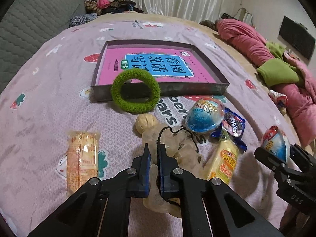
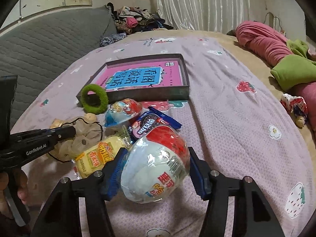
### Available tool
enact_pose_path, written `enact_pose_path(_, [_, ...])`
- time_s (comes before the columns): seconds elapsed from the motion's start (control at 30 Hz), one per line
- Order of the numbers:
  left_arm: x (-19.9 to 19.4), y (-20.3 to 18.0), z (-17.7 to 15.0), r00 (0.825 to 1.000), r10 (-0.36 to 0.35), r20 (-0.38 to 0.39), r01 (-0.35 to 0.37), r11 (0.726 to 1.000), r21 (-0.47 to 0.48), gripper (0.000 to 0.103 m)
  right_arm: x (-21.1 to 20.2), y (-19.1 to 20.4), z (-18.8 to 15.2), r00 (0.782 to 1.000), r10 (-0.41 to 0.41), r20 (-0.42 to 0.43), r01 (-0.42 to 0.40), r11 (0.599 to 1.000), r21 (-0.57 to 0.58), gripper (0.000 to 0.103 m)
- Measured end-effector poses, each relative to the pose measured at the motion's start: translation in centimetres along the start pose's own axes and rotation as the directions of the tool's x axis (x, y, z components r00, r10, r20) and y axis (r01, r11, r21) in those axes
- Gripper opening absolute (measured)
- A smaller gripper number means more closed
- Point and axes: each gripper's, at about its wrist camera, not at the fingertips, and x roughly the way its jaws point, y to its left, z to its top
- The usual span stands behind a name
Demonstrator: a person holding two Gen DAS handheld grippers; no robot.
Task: Organize objects
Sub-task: 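Lift and carry the sponge and the egg over the pink tray with both tools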
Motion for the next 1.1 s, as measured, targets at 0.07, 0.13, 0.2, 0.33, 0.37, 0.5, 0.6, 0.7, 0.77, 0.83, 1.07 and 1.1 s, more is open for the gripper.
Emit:
enact_pose_path(0.07, [-0.4, 0.1, -0.1, 1.000, -0.002, 0.006, 0.002, 1.000, -0.002, 0.007, -0.2, 0.2, 0.0, 1.000, 0.001, 0.004, -0.001, 1.000, -0.009, 0.060])
enact_pose_path(0.13, [-0.9, 0.1, -0.1, 1.000, 0.004, 0.016, -0.004, 1.000, -0.006, 0.007, -0.4, 0.3, 0.0, 1.000, 0.012, 0.010, -0.012, 1.000, -0.012, 0.060])
enact_pose_path(0.2, [-1.3, 0.0, -0.1, 1.000, 0.013, 0.024, -0.013, 1.000, -0.005, 0.007, -0.7, 0.5, 0.0, 1.000, 0.017, 0.019, -0.017, 1.000, -0.015, 0.060])
enact_pose_path(0.33, [-2.4, 0.0, -0.3, 0.999, 0.021, 0.033, -0.020, 1.000, -0.006, 0.007, -1.5, 0.7, 0.1, 0.999, 0.029, 0.037, -0.028, 0.999, -0.024, 0.060])
enact_pose_path(0.37, [-2.6, 0.0, -0.4, 0.999, 0.026, 0.037, -0.026, 1.000, -0.005, 0.007, -1.6, 0.9, 0.2, 0.999, 0.029, 0.039, -0.028, 0.999, -0.030, 0.060])
enact_pose_path(0.5, [-3.8, -0.2, -0.5, 0.998, 0.033, 0.050, -0.033, 0.999, -0.004, 0.007, -2.4, 1.4, 0.5, 0.998, 0.041, 0.055, -0.039, 0.998, -0.042, 0.059])
enact_pose_path(0.6, [-4.8, -0.6, -0.6, 0.997, 0.037, 0.062, -0.037, 0.999, 0.005, 0.007, -3.2, 1.7, 0.7, 0.997, 0.041, 0.068, -0.038, 0.998, -0.047, 0.059])
enact_pose_path(0.7, [-5.7, -0.9, -0.6, 0.996, 0.044, 0.077, -0.045, 0.999, 0.012, 0.007, -4.0, 1.9, 0.9, 0.996, 0.040, 0.077, -0.036, 0.998, -0.048, 0.059])
enact_pose_path(0.77, [-6.4, -1.0, -0.5, 0.996, 0.037, 0.083, -0.037, 0.999, 0.009, 0.007, -4.3, 2.0, 1.1, 0.996, 0.040, 0.080, -0.036, 0.998, -0.048, 0.059])
enact_pose_path(0.83, [-6.9, -1.1, -0.3, 0.995, 0.038, 0.091, -0.039, 0.999, 0.008, 0.007, -4.7, 2.2, 1.2, 0.996, 0.038, 0.084, -0.034, 0.998, -0.049, 0.059])
enact_pose_path(1.07, [-8.8, -1.1, 0.9, 0.993, 0.027, 0.116, -0.028, 1.000, 0.011, 0.007, -5.9, 2.7, 2.3, 0.995, 0.038, 0.094, -0.032, 0.997, -0.064, 0.059])
enact_pose_path(1.1, [-9.0, -1.1, 1.1, 0.992, 0.028, 0.121, -0.030, 1.000, 0.009, 0.007, -6.0, 2.8, 2.6, 0.995, 0.039, 0.096, -0.033, 0.997, -0.066, 0.059])
